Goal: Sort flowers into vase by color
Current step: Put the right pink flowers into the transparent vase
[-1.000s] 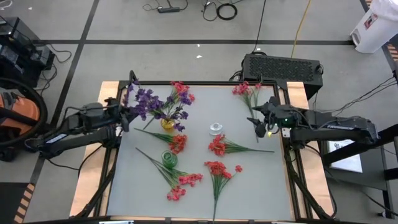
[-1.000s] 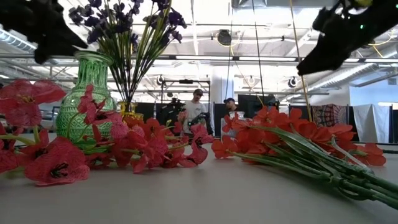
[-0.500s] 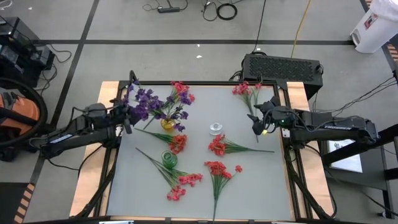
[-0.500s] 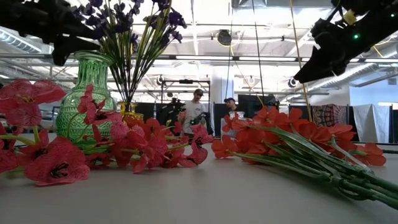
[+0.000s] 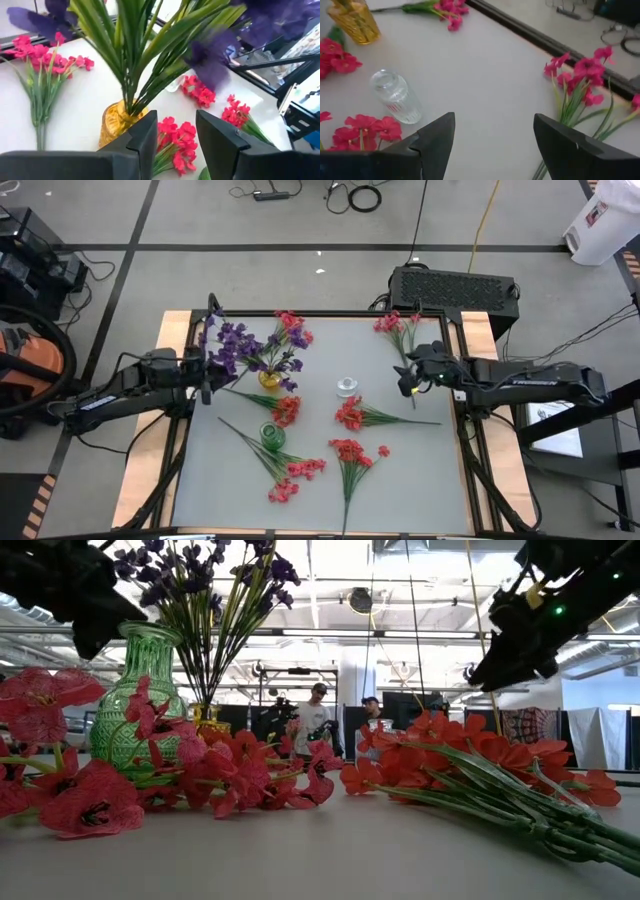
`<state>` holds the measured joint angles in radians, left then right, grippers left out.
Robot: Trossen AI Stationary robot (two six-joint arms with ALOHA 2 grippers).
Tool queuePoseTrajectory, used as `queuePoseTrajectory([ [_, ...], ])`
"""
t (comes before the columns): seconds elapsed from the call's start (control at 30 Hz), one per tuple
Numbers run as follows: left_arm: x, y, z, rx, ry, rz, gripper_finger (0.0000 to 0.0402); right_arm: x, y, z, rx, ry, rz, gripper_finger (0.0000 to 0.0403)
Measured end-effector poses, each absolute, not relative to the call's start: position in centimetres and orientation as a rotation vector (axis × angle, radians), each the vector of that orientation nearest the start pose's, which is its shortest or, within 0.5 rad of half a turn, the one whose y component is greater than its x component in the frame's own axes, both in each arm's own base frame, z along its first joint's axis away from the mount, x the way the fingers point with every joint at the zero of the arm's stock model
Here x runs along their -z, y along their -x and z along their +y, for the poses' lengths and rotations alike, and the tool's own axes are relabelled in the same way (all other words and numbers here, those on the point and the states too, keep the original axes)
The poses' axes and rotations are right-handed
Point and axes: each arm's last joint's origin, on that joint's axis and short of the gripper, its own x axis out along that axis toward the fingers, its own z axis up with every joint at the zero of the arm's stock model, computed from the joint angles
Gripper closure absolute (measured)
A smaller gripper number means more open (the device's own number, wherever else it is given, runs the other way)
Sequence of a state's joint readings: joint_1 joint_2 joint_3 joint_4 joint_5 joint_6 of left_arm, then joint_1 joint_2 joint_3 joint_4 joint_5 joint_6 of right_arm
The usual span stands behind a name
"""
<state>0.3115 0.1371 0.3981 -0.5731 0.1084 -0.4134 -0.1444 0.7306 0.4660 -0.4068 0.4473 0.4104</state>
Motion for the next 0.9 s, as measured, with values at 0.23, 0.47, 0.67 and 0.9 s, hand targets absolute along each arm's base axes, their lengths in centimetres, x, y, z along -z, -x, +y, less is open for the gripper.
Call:
queuePoseTrajectory([
  [0.23,-23.3,-7.0,1.9,-0.247,0.438,0.248,0.0260,-20.6,-15.8,-4.4,0.802,-0.313,0.554,0.0140],
  [0.47,-23.3,-7.0,1.9,-0.253,0.417,0.248,0.0260,-20.0,-16.6,-6.6,0.899,-0.296,0.546,0.0140],
  [0.67,-23.3,-7.0,1.9,-0.255,0.416,0.248,0.0260,-19.2,-16.2,-8.7,0.973,-0.348,0.588,0.0140],
  [0.9,-23.3,-7.0,1.9,-0.255,0.415,0.249,0.0260,-18.7,-16.0,-10.9,0.972,-0.508,0.645,0.0140],
])
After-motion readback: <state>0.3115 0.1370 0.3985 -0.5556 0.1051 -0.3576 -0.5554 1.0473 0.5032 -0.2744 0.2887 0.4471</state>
